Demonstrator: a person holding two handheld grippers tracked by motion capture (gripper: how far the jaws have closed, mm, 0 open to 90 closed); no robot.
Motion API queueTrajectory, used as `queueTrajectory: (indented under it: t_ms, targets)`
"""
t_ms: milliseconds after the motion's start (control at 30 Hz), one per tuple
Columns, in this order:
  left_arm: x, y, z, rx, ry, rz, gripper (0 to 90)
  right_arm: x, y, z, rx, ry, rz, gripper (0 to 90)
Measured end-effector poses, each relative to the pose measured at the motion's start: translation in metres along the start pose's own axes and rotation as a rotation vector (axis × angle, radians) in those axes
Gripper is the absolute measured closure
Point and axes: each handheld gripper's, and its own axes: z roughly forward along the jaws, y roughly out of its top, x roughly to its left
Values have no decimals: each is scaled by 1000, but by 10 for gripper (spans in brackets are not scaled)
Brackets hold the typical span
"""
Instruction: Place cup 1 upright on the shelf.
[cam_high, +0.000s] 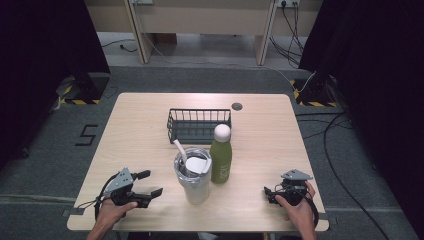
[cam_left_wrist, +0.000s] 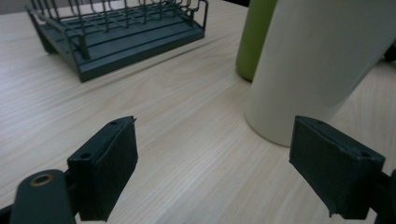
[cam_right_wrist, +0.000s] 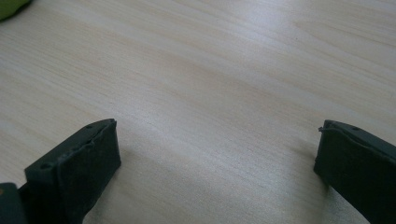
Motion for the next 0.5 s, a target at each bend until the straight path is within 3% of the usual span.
queueTrajectory:
  t_ms: [200, 500]
  targets:
    - [-14, 3, 8, -50, -32, 28, 150, 0, 0, 0, -1, 4, -5, 3]
    - [-27, 6, 19, -75, -62, 41, 149, 0, 0, 0, 0, 7, -7, 3]
